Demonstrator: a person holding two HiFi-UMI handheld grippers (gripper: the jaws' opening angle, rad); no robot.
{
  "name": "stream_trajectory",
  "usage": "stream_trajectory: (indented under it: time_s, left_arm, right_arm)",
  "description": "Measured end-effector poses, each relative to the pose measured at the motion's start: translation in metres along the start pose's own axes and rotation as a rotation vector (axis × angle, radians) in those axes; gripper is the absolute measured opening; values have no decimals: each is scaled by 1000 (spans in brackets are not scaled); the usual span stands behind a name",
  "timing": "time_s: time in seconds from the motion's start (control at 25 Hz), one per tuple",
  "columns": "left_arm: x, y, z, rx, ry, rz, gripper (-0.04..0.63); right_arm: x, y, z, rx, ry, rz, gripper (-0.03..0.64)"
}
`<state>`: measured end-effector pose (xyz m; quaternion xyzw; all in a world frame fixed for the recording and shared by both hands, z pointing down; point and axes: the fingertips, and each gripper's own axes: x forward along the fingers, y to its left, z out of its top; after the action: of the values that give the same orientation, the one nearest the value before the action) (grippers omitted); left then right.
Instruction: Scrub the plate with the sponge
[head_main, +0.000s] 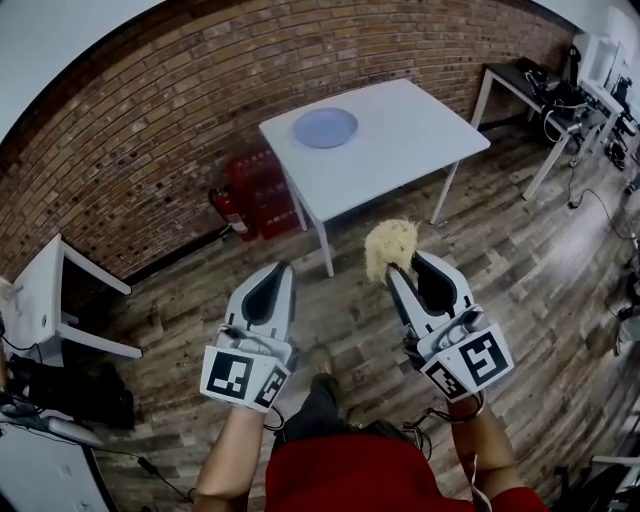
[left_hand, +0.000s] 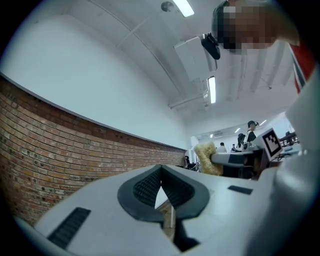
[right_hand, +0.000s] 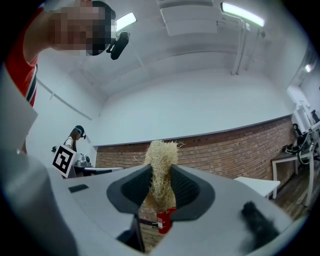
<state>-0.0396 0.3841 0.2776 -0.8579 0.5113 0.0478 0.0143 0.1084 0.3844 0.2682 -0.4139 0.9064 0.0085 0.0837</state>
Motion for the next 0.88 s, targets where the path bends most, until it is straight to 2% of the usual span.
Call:
stream_trajectory:
  time_s: [0.44,0.88]
  left_arm:
    - [73,65,-14,-14,-20,7,14]
    - [168,179,-21,2,-14,-11,14]
  right_arm:
    - [75,-49,-15,-26,23,-22,120]
    - [201,-98,-36,-25,45,-70,120]
